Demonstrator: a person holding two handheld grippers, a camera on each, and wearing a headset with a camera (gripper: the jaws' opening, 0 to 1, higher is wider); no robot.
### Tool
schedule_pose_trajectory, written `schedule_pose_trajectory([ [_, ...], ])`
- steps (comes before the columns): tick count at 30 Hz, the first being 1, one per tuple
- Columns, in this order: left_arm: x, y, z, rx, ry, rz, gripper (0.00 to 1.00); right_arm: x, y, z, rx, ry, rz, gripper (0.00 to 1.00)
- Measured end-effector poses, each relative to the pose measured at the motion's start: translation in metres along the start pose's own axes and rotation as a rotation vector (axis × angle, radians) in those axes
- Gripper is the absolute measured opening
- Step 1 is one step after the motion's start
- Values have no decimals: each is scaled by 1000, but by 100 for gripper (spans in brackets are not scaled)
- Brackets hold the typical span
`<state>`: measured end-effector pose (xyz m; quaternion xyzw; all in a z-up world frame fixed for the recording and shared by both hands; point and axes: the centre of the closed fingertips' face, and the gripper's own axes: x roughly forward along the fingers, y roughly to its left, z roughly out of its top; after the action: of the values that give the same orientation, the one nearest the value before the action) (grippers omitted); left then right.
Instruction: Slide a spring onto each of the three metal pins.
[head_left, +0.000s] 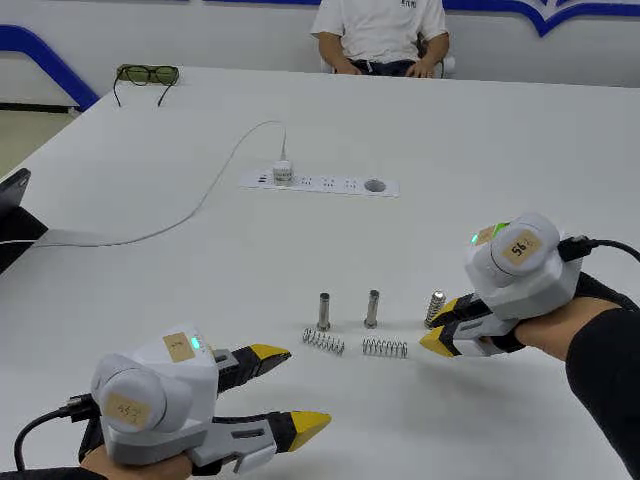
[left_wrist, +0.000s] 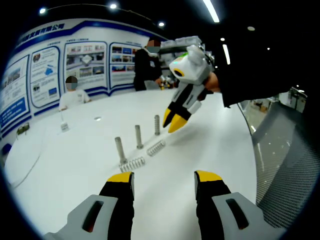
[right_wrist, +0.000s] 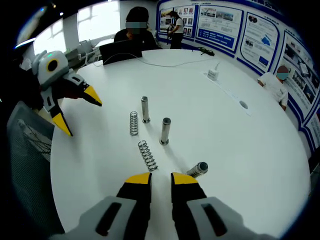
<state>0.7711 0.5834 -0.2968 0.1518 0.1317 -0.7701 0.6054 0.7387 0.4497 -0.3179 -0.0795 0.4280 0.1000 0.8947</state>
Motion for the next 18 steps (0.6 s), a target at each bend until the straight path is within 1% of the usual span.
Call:
schedule_pose_trajectory([
  [7, 1, 0, 1, 0, 1, -1, 49, 10, 8, 3, -47, 15, 34, 16],
  [18, 3, -2, 1, -3, 1, -4, 48, 24, 11, 3, -107, 49, 78, 15],
])
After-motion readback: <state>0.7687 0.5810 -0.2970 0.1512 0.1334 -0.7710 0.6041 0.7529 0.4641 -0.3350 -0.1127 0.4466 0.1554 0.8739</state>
